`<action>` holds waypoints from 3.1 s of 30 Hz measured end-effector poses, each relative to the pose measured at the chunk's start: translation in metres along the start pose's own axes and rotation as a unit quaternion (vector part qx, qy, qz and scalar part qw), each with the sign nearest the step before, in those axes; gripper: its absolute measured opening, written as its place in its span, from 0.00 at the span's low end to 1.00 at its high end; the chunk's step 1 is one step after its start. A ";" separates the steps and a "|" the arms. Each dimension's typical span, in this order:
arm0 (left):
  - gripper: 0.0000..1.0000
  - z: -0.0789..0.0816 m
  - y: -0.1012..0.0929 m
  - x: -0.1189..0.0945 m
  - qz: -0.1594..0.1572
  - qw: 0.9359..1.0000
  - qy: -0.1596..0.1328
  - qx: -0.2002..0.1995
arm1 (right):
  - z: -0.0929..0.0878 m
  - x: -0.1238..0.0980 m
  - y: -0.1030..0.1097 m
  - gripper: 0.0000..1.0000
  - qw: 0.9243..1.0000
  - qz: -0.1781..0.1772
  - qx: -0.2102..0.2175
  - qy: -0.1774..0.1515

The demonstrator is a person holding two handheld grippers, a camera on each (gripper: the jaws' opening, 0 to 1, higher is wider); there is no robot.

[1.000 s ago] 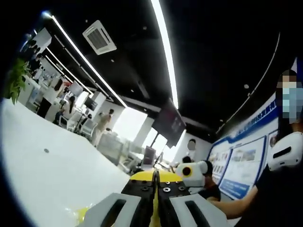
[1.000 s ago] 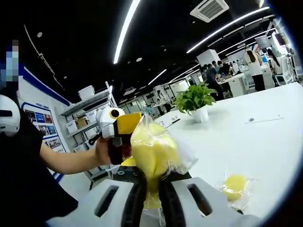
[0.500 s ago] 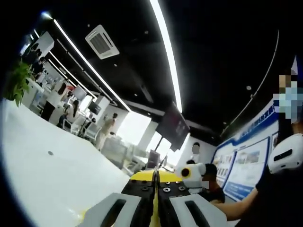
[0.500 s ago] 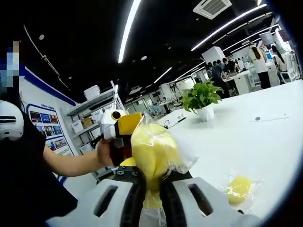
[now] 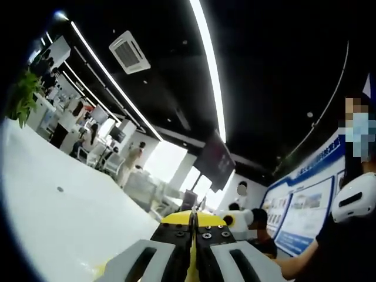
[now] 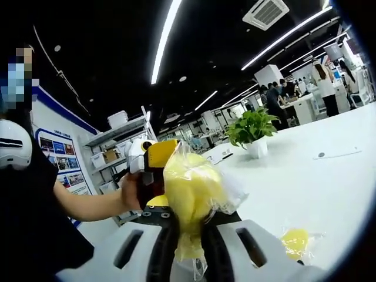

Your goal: Compare the silicone blocks by pressing each to a similar depth, holding the contact briefly, and releasing to observe deformation and rebound differences across the visible hardness samples.

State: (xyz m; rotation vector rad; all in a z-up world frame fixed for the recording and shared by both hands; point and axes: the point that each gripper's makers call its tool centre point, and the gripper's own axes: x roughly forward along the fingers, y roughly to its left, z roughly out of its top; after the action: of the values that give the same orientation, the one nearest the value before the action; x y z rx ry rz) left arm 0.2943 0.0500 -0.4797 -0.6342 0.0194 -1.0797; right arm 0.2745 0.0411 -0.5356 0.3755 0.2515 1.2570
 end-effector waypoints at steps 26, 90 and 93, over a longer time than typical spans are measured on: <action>0.00 -0.002 0.028 -0.025 0.046 0.998 -0.032 -0.031 | -0.016 -0.040 -0.023 0.43 0.989 -0.118 -0.085 -0.034; 0.02 -0.149 0.278 -0.118 0.418 0.898 0.091 -0.104 | -0.129 -0.152 -0.084 0.51 0.898 -0.399 -0.132 0.133; 0.11 -0.151 0.280 -0.121 0.427 0.894 0.101 -0.090 | -0.131 -0.151 -0.085 0.51 0.896 -0.400 -0.132 0.140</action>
State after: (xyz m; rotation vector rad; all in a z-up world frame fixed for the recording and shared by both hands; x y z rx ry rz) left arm 0.4152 0.1666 -0.7755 -0.5834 0.5404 -0.2792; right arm 0.2539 -0.1072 -0.6929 -0.1551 0.4216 0.5045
